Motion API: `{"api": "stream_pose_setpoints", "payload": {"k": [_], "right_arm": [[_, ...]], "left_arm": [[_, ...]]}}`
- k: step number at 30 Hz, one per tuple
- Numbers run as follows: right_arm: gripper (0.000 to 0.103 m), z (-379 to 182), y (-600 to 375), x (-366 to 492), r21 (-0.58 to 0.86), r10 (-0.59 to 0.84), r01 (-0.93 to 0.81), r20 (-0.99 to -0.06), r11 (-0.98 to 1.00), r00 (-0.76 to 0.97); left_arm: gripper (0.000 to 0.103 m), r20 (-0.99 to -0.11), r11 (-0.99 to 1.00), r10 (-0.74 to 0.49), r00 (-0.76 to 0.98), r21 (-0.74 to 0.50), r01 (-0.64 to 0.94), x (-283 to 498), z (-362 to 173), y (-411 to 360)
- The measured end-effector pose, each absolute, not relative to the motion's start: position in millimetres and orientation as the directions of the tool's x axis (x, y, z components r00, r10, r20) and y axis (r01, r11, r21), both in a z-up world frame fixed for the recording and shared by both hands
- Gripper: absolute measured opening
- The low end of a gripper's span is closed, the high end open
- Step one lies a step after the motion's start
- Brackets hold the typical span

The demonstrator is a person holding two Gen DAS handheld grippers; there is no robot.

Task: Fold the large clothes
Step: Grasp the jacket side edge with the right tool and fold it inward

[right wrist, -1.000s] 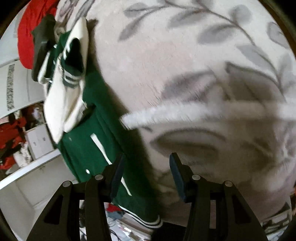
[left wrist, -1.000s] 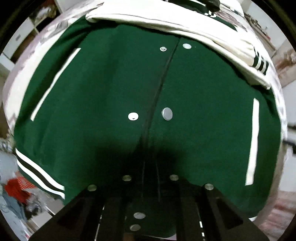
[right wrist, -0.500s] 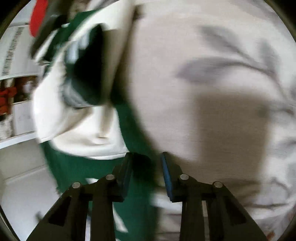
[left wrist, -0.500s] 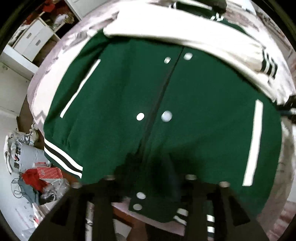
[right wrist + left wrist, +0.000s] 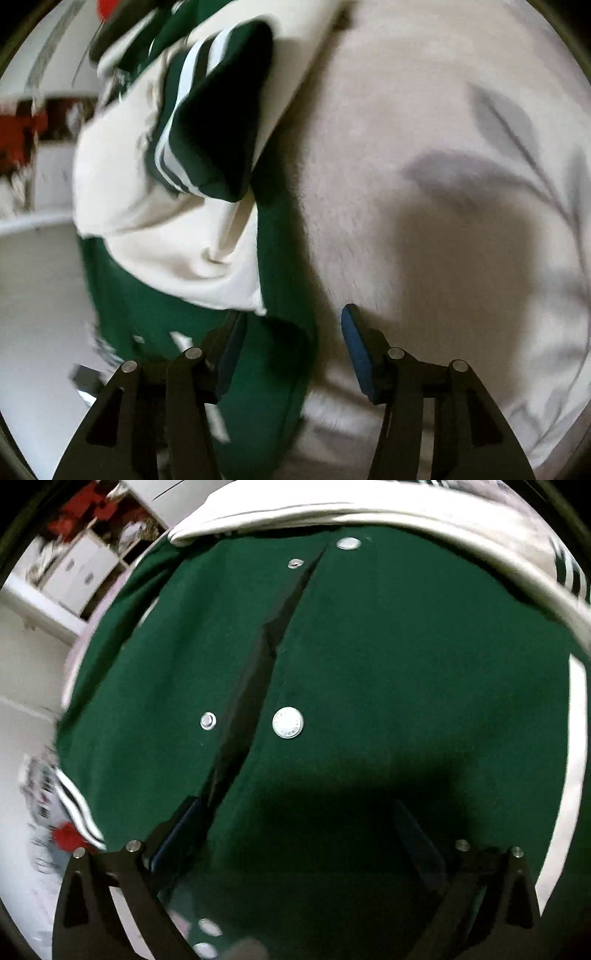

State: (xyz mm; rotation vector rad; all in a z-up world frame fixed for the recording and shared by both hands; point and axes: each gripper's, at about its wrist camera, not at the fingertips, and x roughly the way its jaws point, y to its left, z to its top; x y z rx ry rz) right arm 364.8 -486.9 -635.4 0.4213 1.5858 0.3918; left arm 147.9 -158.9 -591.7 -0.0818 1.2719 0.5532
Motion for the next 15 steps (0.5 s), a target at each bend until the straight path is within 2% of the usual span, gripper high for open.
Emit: {"api": "stream_pose_setpoints", "payload": {"k": [2,4,7,8,11,15], "right_arm": [[0.035,-636.1,-483.9,364.4,0.399,0.399,-0.020,-0.917,0.917,-0.019],[0.035,-637.1,-490.4,362.7,0.413,0.413,0.019,-0.910,0.910,-0.015],[0.035,-626.8,-498.7,356.1,0.428,0.429,0.036,-0.903,0.903,-0.030],[0.038,-623.1,-512.1,352.7,0.445,0.448,0.063,-0.894,0.893,-0.029],[0.038,-617.1,-544.1,356.7,0.577,0.589,0.225,-0.808,0.785,0.018],[0.038,-627.2,-567.7,360.4,0.621,0.651,0.348,-0.758,0.703,0.039]], "left_arm": [[0.103,-0.941,0.874,0.257,0.220,0.129,-0.469,143.4,-594.5,-142.7],[0.103,-0.946,0.875,0.216,0.242,0.078,-0.477,140.6,-592.9,-134.4],[0.103,-0.949,0.875,0.228,0.218,0.102,-0.474,143.4,-589.8,-132.4],[0.103,-0.950,0.871,0.236,0.203,0.114,-0.478,145.1,-589.7,-129.6],[0.103,-0.953,0.859,0.253,0.164,0.144,-0.491,149.4,-588.4,-128.2],[0.103,-0.954,0.842,0.267,0.137,0.162,-0.515,153.2,-587.0,-132.2]]}}
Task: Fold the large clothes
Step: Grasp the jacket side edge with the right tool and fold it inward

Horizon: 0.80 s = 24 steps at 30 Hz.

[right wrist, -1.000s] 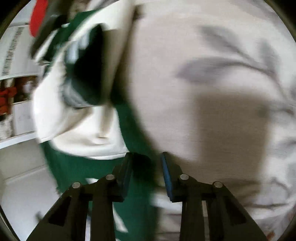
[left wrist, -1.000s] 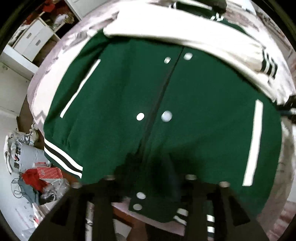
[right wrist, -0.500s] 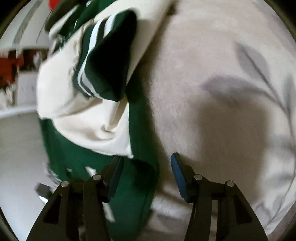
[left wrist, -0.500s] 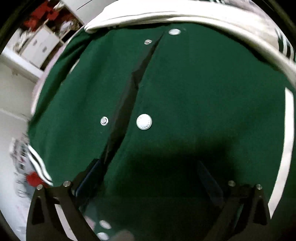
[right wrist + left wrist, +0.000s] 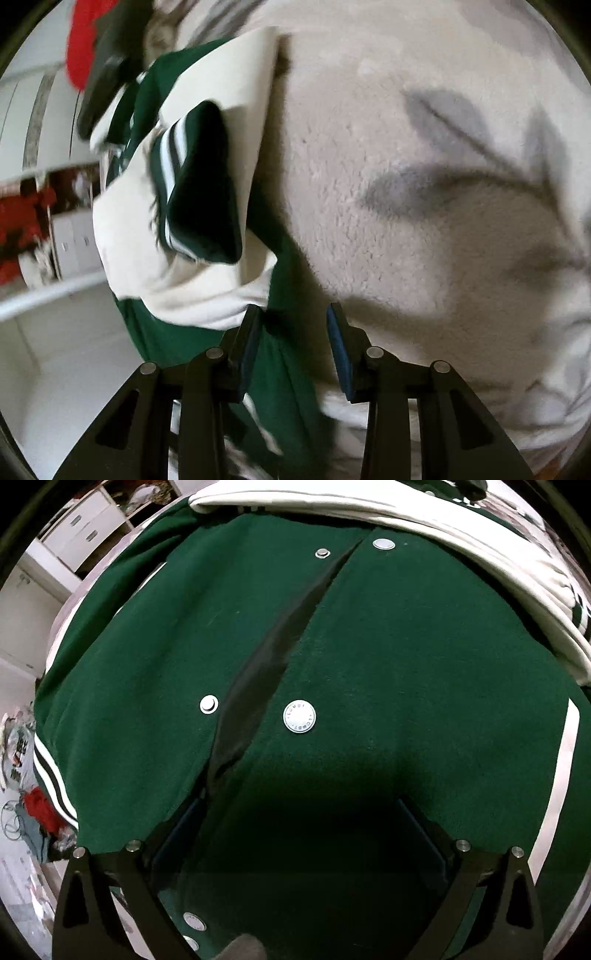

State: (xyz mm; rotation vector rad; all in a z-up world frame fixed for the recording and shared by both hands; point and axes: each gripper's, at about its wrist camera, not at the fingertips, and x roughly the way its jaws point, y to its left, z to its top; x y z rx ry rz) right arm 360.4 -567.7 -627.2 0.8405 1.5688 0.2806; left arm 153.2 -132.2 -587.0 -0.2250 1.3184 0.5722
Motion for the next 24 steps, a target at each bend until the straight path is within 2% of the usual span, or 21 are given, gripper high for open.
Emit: {"api": "stream_pose_setpoints", "payload": {"k": [3,4,5,6,9,11,12,14,18,21,24], "right_arm": [[0.038,-608.4,-572.9,347.6,0.620,0.636,0.323,-0.768,0.714,0.068],[0.041,-607.0,-569.7,341.4,0.617,0.625,0.309,-0.776,0.724,0.085],[0.048,-602.3,-574.5,337.9,0.614,0.617,0.296,-0.781,0.732,0.095],[0.049,-602.9,-573.1,336.5,0.618,0.622,0.296,-0.778,0.728,0.094],[0.049,-615.4,-570.1,334.5,0.624,0.644,0.328,-0.763,0.709,0.057],[0.049,-630.1,-543.9,336.1,0.624,0.653,0.280,-0.757,0.730,-0.018],[0.048,-635.0,-530.5,337.9,0.596,0.623,0.249,-0.781,0.763,-0.043],[0.044,-650.8,-514.2,329.0,0.455,0.471,0.146,-0.877,0.878,-0.097],[0.045,-643.0,-520.1,323.4,0.464,0.483,0.177,-0.872,0.868,-0.083],[0.052,-622.1,-531.7,308.2,0.436,0.451,0.157,-0.889,0.886,-0.077],[0.053,-605.0,-546.2,287.8,0.373,0.384,0.128,-0.921,0.919,-0.070]], "left_arm": [[0.103,-0.950,0.836,0.286,0.126,0.184,-0.517,153.0,-584.3,-132.5],[0.103,-0.948,0.833,0.294,0.120,0.192,-0.518,152.9,-582.8,-133.1],[0.103,-0.947,0.830,0.302,0.114,0.202,-0.519,153.1,-581.0,-132.0],[0.103,-0.944,0.828,0.313,0.108,0.216,-0.517,154.3,-580.0,-131.5],[0.103,-0.926,0.826,0.365,0.099,0.272,-0.493,149.0,-572.3,-142.5],[0.103,-0.907,0.825,0.412,0.089,0.330,-0.459,141.6,-568.2,-156.5],[0.103,-0.893,0.823,0.441,0.085,0.365,-0.435,136.9,-567.0,-163.3],[0.103,-0.877,0.823,0.473,0.081,0.408,-0.394,132.6,-568.0,-169.2],[0.103,-0.845,0.824,0.526,0.098,0.477,-0.307,119.6,-552.3,-198.3],[0.103,-0.773,0.787,0.615,0.153,0.593,-0.167,126.5,-553.7,-216.2],[0.103,-0.750,0.770,0.627,0.213,0.638,-0.019,109.3,-548.3,-269.2]]}}
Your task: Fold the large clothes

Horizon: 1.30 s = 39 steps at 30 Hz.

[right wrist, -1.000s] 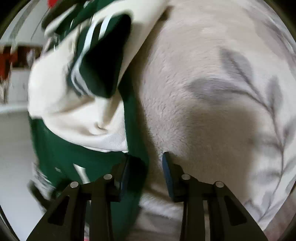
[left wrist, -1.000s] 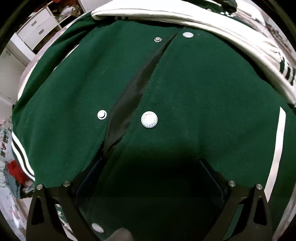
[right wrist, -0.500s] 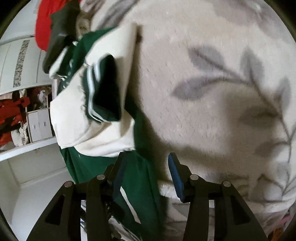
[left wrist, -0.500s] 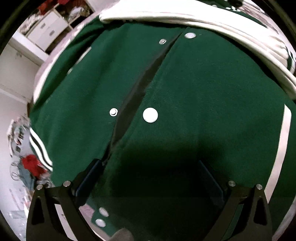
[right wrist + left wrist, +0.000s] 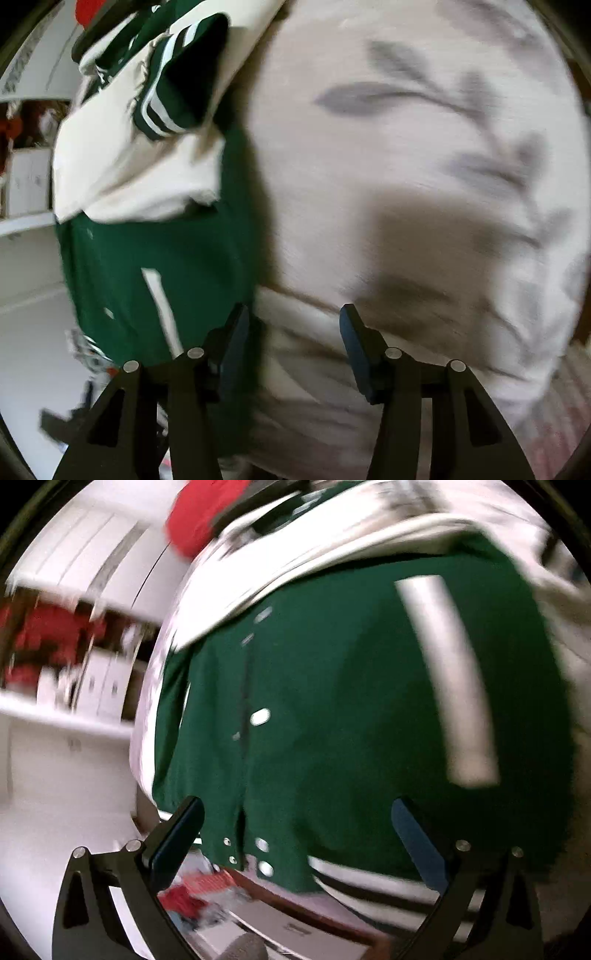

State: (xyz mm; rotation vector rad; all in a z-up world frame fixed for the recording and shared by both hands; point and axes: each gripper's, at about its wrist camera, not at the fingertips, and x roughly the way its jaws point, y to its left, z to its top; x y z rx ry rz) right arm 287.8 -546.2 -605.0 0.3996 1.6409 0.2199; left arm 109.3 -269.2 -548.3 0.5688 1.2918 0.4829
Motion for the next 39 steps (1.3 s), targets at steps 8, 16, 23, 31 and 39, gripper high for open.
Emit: {"api": "stream_pose_setpoints", "payload": {"k": [8,16,23,31,39], "right_arm": [[0.053,-598.1,-647.3,236.5,0.272,0.312,0.328,-0.947,0.905,-0.074],[0.054,-583.8,-666.5,231.2,0.261,0.292,0.365,-0.956,0.893,-0.030],[0.070,-588.1,-648.0,290.7,0.560,0.562,0.310,-0.822,0.769,0.091],[0.081,-628.5,-575.0,411.5,0.836,0.820,0.229,-0.541,0.500,0.186],[0.026,-645.9,-526.6,459.4,0.829,0.839,0.310,-0.525,0.467,0.142]], "left_arm": [[0.103,-0.643,0.635,0.690,0.331,0.758,0.150,84.6,-586.8,-379.9],[0.103,-0.697,0.686,0.661,0.277,0.712,0.153,105.4,-620.1,-387.9],[0.022,-0.832,0.860,0.504,0.234,0.509,-0.045,115.6,-567.6,-338.8],[0.011,-0.845,0.887,0.460,0.271,0.447,-0.114,116.8,-529.0,-316.0],[0.010,-0.860,0.905,0.426,0.280,0.399,-0.150,123.5,-510.7,-295.5]]}}
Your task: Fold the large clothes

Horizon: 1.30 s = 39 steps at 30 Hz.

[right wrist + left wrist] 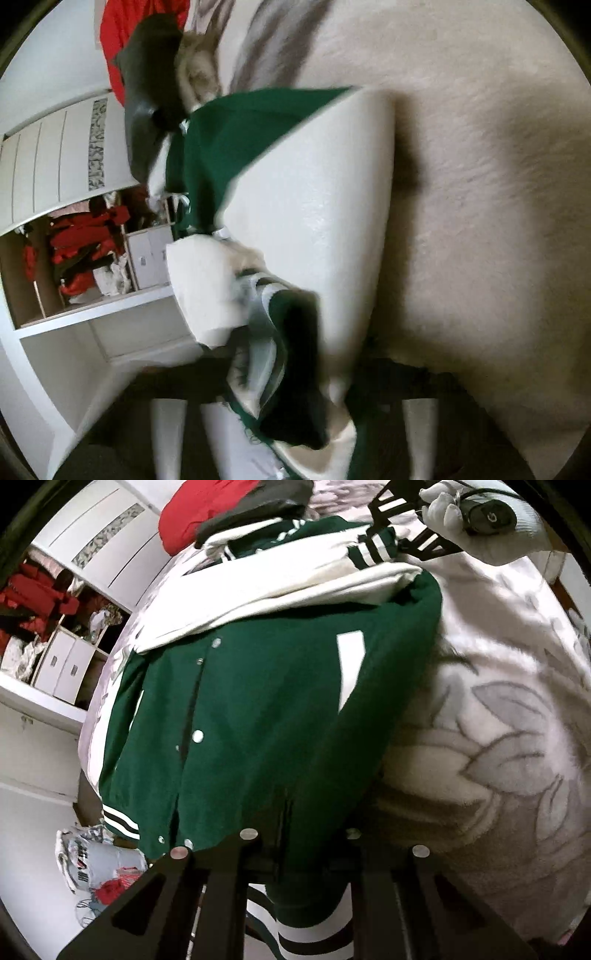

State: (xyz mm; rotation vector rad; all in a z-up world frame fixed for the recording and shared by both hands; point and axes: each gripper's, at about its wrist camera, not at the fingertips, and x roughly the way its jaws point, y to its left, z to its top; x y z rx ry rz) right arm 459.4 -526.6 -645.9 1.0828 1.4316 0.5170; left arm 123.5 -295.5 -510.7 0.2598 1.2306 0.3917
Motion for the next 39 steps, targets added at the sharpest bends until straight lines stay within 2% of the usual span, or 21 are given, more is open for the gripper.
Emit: {"api": "stream_pose_setpoints", "payload": {"k": [1,4,11,15,21,26,27,28,29,30,32,35,37,38,39], "right_arm": [[0.020,-637.0,-518.1,461.0,0.812,0.820,0.313,-0.553,0.492,0.146],[0.017,-596.0,-496.5,466.8,0.762,0.768,0.306,-0.627,0.571,0.128],[0.015,-460.9,-402.9,497.5,0.662,0.651,0.233,-0.747,0.712,0.134],[0.015,-409.5,-326.4,509.6,0.580,0.567,0.188,-0.815,0.793,0.121],[0.014,-400.7,-157.9,553.2,0.452,0.446,0.132,-0.892,0.882,0.074],[0.013,-456.1,-28.0,583.7,0.310,0.310,0.086,-0.951,0.947,0.023],[0.013,-469.4,-16.0,587.2,0.289,0.289,0.086,-0.957,0.954,0.015],[0.016,-481.7,-0.1,592.3,0.257,0.258,0.073,-0.966,0.964,-0.001],[0.027,-495.0,12.6,596.4,0.238,0.240,0.067,-0.971,0.969,-0.020],[0.031,-501.9,16.0,597.6,0.246,0.249,0.080,-0.968,0.966,-0.028],[0.059,-503.3,21.5,596.8,0.303,0.308,0.094,-0.951,0.948,-0.040],[0.061,-488.4,16.6,580.8,0.451,0.453,0.038,-0.887,0.891,-0.091],[0.062,-475.6,-0.7,555.7,0.548,0.547,0.026,-0.829,0.836,-0.118],[0.066,-467.3,-18.8,533.2,0.576,0.573,0.019,-0.810,0.817,-0.126],[0.067,-463.7,-31.7,515.9,0.578,0.575,0.010,-0.808,0.816,-0.128]], "left_arm": [[0.010,-0.865,0.910,0.414,0.285,0.383,-0.158,123.0,-505.1,-288.0],[0.010,-0.869,0.922,0.382,0.313,0.338,-0.187,117.8,-482.9,-266.5],[0.009,-0.908,0.944,0.227,0.352,0.116,-0.308,100.1,-418.2,-162.5],[0.009,-0.919,0.919,0.142,0.369,-0.016,-0.393,88.4,-398.9,-81.3],[0.009,-0.931,0.854,0.049,0.361,-0.149,-0.499,80.0,-424.7,47.5],[0.010,-0.943,0.787,-0.049,0.328,-0.239,-0.569,74.9,-486.1,147.4],[0.016,-0.943,0.778,-0.091,0.319,-0.267,-0.568,75.1,-500.8,160.1],[0.019,-0.944,0.766,-0.126,0.306,-0.289,-0.575,74.3,-514.8,171.0],[0.026,-0.932,0.730,-0.191,0.307,-0.344,-0.590,70.5,-532.9,185.6],[0.027,-0.914,0.695,-0.241,0.325,-0.397,-0.600,66.0,-541.0,194.5],[0.028,-0.846,0.579,-0.350,0.401,-0.532,-0.618,49.3,-550.2,211.2],[0.032,-0.773,0.459,-0.412,0.482,-0.633,-0.624,21.6,-546.5,219.7],[0.046,-0.772,0.437,-0.410,0.486,-0.634,-0.638,9.6,-540.1,217.9],[0.056,-0.776,0.439,-0.404,0.485,-0.629,-0.641,5.9,-536.2,214.7],[0.057,-0.766,0.436,-0.416,0.490,-0.641,-0.631,4.5,-534.9,211.8]]}}
